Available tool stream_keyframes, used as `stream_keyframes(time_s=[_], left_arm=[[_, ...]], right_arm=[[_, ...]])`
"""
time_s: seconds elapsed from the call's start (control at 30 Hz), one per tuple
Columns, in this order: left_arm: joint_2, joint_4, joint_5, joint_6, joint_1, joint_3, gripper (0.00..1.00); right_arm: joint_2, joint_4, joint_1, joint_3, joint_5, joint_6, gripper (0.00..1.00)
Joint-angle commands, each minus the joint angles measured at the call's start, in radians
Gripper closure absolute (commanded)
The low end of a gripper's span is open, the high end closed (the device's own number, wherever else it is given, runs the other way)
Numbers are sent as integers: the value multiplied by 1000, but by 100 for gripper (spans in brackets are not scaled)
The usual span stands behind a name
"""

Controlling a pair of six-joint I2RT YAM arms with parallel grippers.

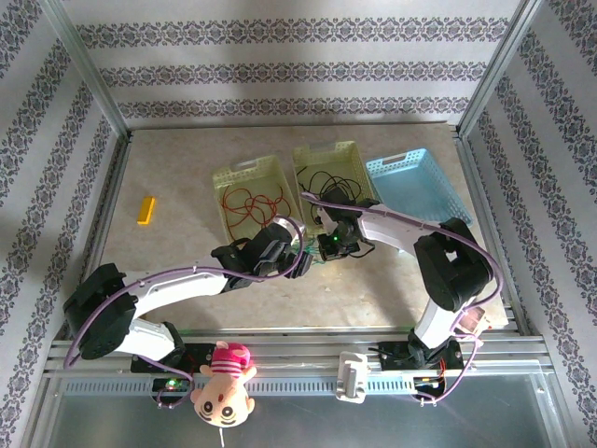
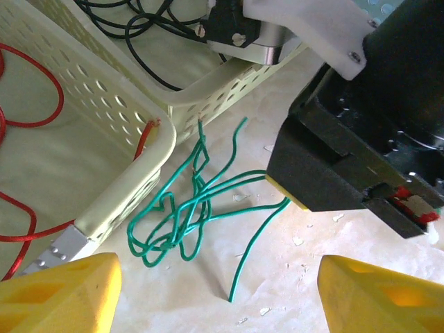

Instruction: Untangle the cables

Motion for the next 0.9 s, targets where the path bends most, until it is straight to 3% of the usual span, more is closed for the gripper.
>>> stream_keyframes(time_s=[0.0, 0.13, 0.3, 0.63, 0.8, 0.87], left_arm=[[17, 57, 8, -9, -12, -9, 25], [10, 118, 62, -31, 2, -9, 23], [-11, 237, 217, -102, 61, -24, 22], [-32, 312, 347, -129, 172, -53, 25], [-9, 357, 389, -142, 189, -58, 32], [1, 372, 403, -144, 190, -55, 48]], right_arm=[[-121, -24, -6, -46, 7, 0, 98], [-278, -9, -40, -104, -82, -2, 98], [-424, -27, -80, -134, -183, 5, 97], [-529, -15, -141, -143, -417, 49, 95], [-558, 18, -158, -151, -521, 88, 95], [-567, 26, -171, -153, -543, 101, 94]])
